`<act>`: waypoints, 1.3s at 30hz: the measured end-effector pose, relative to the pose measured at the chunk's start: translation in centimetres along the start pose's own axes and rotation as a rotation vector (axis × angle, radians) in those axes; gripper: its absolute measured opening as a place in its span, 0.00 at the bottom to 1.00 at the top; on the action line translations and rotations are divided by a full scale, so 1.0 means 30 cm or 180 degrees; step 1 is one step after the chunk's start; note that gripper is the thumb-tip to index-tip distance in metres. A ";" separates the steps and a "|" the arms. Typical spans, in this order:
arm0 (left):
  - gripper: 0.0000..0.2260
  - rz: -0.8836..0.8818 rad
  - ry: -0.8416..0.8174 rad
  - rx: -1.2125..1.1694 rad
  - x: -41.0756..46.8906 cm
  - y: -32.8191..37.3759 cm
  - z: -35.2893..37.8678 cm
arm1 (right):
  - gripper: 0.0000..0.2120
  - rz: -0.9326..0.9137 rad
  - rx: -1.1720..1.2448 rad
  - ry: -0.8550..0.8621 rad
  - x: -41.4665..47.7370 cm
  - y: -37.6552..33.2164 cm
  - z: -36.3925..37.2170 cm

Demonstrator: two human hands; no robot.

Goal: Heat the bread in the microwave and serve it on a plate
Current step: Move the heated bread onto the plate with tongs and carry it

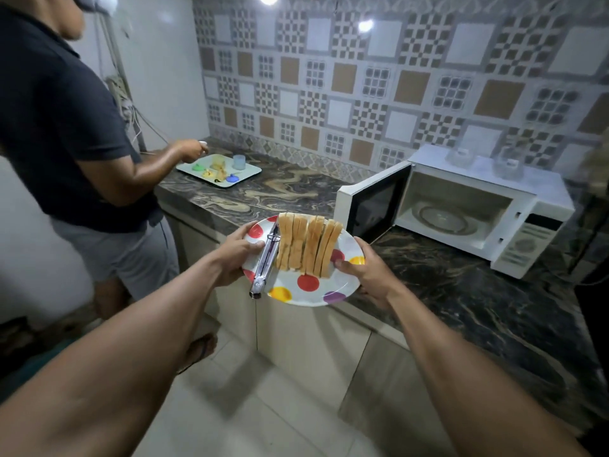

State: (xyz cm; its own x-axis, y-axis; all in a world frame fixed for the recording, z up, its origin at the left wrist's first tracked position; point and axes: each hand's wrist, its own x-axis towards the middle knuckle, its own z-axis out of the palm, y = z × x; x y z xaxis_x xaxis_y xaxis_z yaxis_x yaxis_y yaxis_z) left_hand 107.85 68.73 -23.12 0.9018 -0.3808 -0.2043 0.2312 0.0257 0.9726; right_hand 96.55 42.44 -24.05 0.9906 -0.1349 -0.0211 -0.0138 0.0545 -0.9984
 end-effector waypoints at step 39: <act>0.26 -0.0570 -0.0103 0.0560 1.395 0.101 -0.411 | 0.19 0.0282 -0.0439 0.0815 1.268 0.202 0.120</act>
State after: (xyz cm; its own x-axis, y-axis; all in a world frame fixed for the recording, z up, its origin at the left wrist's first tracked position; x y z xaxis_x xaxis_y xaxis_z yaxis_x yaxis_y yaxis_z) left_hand 150.79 64.25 -30.11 0.8392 -0.3944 -0.3743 0.3166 -0.2052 0.9261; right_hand 134.66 41.19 -30.72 0.9185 -0.3816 -0.1035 -0.1344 -0.0553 -0.9894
